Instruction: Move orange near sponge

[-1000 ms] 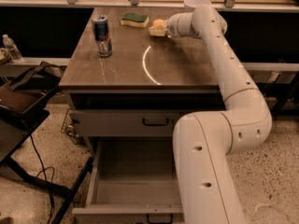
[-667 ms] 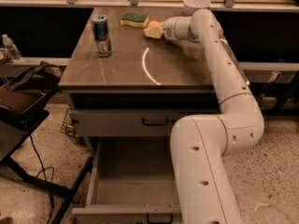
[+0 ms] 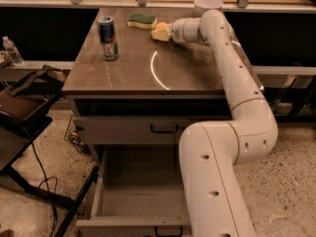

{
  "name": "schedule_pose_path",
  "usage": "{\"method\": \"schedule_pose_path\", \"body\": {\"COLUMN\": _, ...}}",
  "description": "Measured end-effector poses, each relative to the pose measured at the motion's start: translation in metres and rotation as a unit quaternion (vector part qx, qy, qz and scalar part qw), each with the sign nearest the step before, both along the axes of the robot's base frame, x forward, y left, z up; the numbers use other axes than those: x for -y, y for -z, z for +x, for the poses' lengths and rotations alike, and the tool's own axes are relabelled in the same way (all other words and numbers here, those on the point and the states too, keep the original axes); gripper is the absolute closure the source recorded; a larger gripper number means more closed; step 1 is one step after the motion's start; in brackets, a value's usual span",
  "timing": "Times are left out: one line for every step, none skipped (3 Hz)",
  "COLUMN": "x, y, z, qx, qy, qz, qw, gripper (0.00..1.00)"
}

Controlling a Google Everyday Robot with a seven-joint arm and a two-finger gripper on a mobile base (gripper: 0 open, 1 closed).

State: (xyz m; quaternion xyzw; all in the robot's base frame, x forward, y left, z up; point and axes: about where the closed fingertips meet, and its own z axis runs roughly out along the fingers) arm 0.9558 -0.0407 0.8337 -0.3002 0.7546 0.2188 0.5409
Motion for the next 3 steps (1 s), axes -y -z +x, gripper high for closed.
{"method": "schedule_pose_path", "body": {"x": 0.0, "y": 0.0, "z": 0.0, "qx": 0.0, "qy": 0.0, "qz": 0.0, "qw": 1.0, "gripper": 0.22}}
{"method": "schedule_pose_path", "body": {"x": -0.0038, "y": 0.0026, "z": 0.0003, "qx": -0.002, "qy": -0.002, "qz": 0.0, "qw": 1.0, "gripper": 0.01}}
{"method": "schedule_pose_path", "body": {"x": -0.005, "y": 0.0035, "z": 0.0005, "qx": -0.002, "qy": -0.003, "qz": 0.0, "qw": 1.0, "gripper": 0.0}}
